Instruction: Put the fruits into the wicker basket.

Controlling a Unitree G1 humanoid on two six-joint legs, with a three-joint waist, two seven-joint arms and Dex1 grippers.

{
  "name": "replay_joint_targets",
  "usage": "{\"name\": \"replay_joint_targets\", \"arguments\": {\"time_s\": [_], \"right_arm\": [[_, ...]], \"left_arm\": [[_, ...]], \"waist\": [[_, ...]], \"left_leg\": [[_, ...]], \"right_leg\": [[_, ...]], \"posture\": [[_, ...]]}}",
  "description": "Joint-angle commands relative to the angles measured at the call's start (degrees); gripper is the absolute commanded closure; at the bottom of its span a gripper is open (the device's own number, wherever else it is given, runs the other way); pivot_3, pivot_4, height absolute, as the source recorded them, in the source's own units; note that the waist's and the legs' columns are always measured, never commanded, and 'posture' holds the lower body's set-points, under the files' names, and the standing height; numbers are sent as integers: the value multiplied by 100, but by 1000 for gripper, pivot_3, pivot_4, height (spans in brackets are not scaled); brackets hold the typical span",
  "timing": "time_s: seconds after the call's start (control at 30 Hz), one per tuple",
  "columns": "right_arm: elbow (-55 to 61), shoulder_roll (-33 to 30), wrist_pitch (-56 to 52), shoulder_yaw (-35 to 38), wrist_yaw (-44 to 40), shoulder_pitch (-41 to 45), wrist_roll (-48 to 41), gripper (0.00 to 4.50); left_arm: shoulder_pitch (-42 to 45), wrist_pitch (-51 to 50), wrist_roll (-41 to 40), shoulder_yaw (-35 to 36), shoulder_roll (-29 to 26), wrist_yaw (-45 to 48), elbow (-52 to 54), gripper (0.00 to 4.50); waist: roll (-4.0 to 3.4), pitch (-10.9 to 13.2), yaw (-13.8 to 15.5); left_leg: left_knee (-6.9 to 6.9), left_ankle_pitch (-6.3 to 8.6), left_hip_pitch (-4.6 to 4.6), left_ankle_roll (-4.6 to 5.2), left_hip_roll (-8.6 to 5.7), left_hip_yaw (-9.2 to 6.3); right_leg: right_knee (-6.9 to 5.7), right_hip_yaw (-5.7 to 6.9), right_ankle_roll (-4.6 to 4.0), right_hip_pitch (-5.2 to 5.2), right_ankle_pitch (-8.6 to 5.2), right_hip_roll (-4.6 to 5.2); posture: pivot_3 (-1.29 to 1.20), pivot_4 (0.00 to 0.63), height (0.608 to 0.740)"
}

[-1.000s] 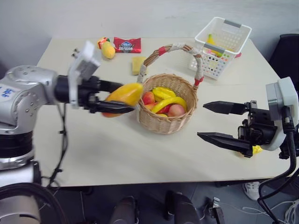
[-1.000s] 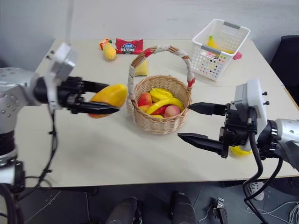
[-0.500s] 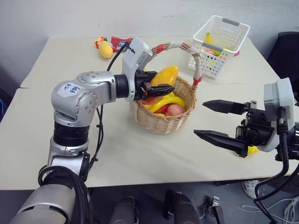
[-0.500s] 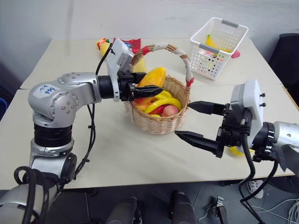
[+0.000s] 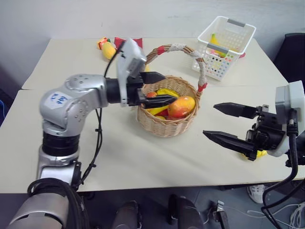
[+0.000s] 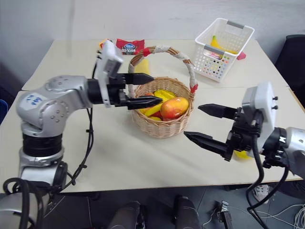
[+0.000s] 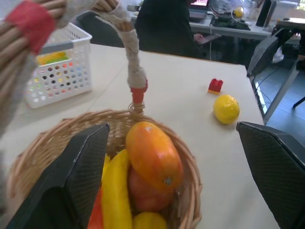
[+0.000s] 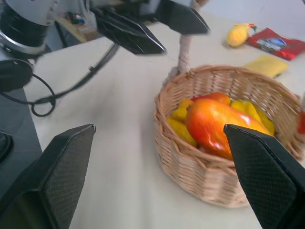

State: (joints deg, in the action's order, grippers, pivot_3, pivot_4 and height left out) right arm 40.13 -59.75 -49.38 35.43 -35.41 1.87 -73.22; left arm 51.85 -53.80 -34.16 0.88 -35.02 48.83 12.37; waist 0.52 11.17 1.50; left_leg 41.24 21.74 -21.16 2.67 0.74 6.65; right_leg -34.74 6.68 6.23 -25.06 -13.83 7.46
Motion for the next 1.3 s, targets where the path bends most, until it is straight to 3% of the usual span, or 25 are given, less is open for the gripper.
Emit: {"name": "replay_joint_targets", "arguments": {"time_s": [0.03, 0.23, 0.37, 0.5, 0.6, 0.7, 0.9, 1.3], "right_arm": [[-80, -69, -215, 940, -259, -627, 213, 0], [-446, 99, -469, 2188, -930, -2388, 1369, 0], [-830, 285, -718, 2542, -815, -2883, 1665, 0], [-1084, 572, -616, 2371, -676, -3190, 2223, 0], [-1049, 647, 108, 1897, -842, -3318, 2977, 0], [-1158, 333, 2028, 1113, -1409, -3810, 4708, 0], [-2138, -40, 4089, 338, -1832, -3312, 6059, 0], [-4335, -366, 6164, -1609, -2044, -1149, 7214, 0]], "left_arm": [[-82, 576, -64, 480, -471, 538, -213, 21], [-710, 108, -1442, 1167, -1703, 2574, -160, 21], [-1439, 364, -1459, 1158, -2186, 3163, -20, 21], [-1816, 445, -1522, 1151, -1966, 2783, 243, 21], [-1903, 528, -1495, 1066, -1846, 2667, 350, 21], [-1817, 554, -1445, 993, -1749, 2513, 314, 21], [-1710, 450, -1586, 1070, -1685, 2220, 337, 21], [-1681, 349, -1755, 1190, -1832, 1870, 482, 21]], "waist": [[0, 0, 4], [0, 0, 1], [-1, 0, -8], [0, 0, 20], [-1, 0, -8], [-13, -3, -21], [-14, -2, -66], [-21, 3, -145]], "left_leg": [[-1, 0, 0, 0, 0, 2], [-4, 2, 0, 1, 0, 2], [-7, 3, 14, 0, 0, 6], [-18, 7, 61, -7, 3, 0], [-21, 11, 60, -9, 3, 0], [-33, 13, 70, -13, 0, 18], [-35, 14, 82, -15, 5, 38], [-31, 12, 85, -15, 11, 32]], "right_leg": [[0, -1, 0, -1, 0, 0], [14, -1, 5, 4, 3, -3], [19, -4, 5, 17, 3, -6], [57, -7, 3, 65, 2, -3], [58, -24, 2, 62, 3, -1], [54, -29, 3, 56, 3, -7], [31, -44, 3, 56, 3, -21], [31, -40, -1, 59, 1, -18]], "posture": [[0, 150, 740], [0, 150, 740], [0, 150, 740], [0, 150, 740], [0, 150, 740], [0, 150, 740], [0, 150, 740], [0, 150, 740]]}}
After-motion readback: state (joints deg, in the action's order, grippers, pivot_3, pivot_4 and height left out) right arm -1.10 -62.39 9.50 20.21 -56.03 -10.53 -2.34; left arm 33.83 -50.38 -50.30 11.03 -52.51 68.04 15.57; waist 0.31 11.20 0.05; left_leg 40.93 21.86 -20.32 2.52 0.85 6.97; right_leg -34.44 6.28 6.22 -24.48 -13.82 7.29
